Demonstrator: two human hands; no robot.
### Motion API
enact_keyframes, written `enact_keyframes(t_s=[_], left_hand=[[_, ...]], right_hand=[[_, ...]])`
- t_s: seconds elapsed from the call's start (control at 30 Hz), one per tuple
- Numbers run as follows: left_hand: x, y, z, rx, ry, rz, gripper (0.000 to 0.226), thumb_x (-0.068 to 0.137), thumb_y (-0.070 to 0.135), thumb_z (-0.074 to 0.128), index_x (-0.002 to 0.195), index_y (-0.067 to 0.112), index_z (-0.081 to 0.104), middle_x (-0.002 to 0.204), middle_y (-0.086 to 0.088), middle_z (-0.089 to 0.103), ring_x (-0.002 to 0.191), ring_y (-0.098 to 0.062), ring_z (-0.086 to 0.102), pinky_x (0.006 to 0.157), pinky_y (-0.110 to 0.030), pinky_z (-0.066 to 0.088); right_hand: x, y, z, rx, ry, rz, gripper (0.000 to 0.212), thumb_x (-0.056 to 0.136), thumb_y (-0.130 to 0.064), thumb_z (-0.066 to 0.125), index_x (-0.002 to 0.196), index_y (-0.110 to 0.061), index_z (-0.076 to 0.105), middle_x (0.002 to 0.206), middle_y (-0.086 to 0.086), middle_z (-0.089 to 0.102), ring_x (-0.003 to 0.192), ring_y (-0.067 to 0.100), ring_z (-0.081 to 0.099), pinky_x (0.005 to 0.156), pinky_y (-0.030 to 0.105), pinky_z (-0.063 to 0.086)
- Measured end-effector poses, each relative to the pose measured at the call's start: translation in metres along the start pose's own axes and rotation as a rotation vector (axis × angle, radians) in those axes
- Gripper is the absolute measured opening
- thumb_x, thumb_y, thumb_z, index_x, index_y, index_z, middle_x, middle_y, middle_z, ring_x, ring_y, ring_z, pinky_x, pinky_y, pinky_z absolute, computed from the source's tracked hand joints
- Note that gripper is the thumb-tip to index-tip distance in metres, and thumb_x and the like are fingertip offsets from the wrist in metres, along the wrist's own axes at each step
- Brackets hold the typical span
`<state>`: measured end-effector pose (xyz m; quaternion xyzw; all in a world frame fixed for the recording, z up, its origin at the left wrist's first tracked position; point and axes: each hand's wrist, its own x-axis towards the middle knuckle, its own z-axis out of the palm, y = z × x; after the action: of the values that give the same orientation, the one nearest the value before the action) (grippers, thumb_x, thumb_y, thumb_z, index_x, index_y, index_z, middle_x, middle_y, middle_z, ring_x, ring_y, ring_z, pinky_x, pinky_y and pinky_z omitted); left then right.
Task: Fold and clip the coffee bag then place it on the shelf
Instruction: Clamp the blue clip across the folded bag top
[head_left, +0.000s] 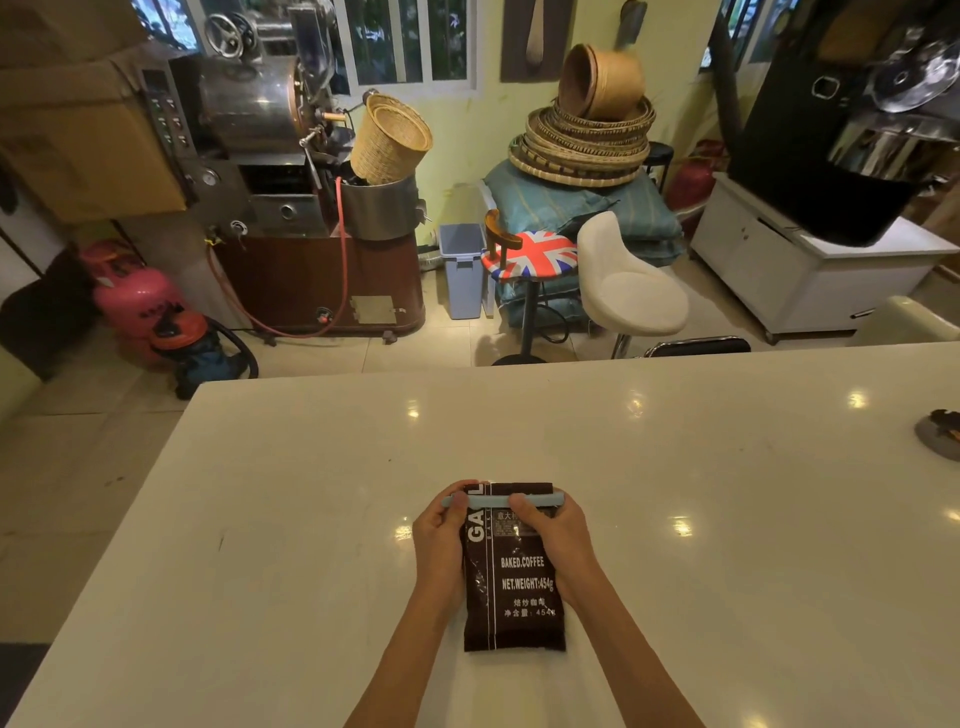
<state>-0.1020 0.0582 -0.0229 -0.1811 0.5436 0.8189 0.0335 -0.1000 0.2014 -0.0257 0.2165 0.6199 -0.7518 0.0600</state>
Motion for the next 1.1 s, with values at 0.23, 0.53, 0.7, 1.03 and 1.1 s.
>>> enact_keyframes(t_s=[0.23, 0.53, 0.7, 1.03, 1.1], left_hand=[[-0.001, -0.003, 0.006, 0.186, 0.097, 0.177, 0.023, 0.099, 0.023, 0.050, 0.096, 0.026, 0.073, 0.098, -0.011, 0.074, 0.087, -0.024, 0.072, 0.075, -0.041, 0.060], [-0.001, -0.001, -0.003, 0.271, -0.252, 0.008, 0.047, 0.096, 0.029, 0.055, 0.135, 0.035, 0.030, 0.122, -0.008, 0.058, 0.100, -0.025, 0.071, 0.074, -0.036, 0.061], [-0.011, -0.018, -0.001, 0.497, -0.083, 0.102, 0.027, 0.094, 0.038, 0.055, 0.109, 0.017, 0.059, 0.102, -0.010, 0.072, 0.086, -0.018, 0.073, 0.074, -0.036, 0.061], [-0.030, -0.008, 0.001, 0.461, 0.098, 0.165, 0.026, 0.101, 0.032, 0.044, 0.096, 0.013, 0.062, 0.089, -0.011, 0.071, 0.080, -0.021, 0.071, 0.064, -0.026, 0.056], [-0.036, -0.004, 0.003, 0.421, -0.006, 0.079, 0.023, 0.100, 0.034, 0.046, 0.109, 0.016, 0.056, 0.101, -0.009, 0.070, 0.088, -0.020, 0.072, 0.067, -0.025, 0.057]], right_hand=[[-0.008, -0.002, 0.006, -0.069, 0.029, -0.101, 0.035, 0.079, -0.023, 0.080, 0.103, -0.009, 0.059, 0.096, 0.016, 0.072, 0.075, 0.016, 0.074, 0.062, 0.026, 0.058], [-0.004, -0.003, 0.007, -0.051, -0.032, -0.221, 0.028, 0.093, -0.025, 0.064, 0.116, -0.021, 0.048, 0.112, 0.015, 0.063, 0.096, 0.029, 0.069, 0.071, 0.031, 0.060], [-0.004, -0.006, 0.005, -0.039, 0.004, -0.148, 0.035, 0.093, -0.039, 0.057, 0.120, -0.020, 0.048, 0.112, 0.013, 0.065, 0.093, 0.021, 0.070, 0.069, 0.027, 0.059], [-0.031, 0.003, 0.016, -0.403, 0.121, -0.365, 0.020, 0.097, -0.040, 0.052, 0.092, -0.024, 0.062, 0.076, -0.011, 0.068, 0.068, -0.002, 0.068, 0.056, 0.008, 0.050], [-0.027, 0.000, 0.013, -0.412, 0.161, -0.361, 0.031, 0.099, -0.041, 0.046, 0.087, -0.018, 0.064, 0.074, -0.007, 0.068, 0.067, 0.008, 0.068, 0.055, 0.015, 0.051]])
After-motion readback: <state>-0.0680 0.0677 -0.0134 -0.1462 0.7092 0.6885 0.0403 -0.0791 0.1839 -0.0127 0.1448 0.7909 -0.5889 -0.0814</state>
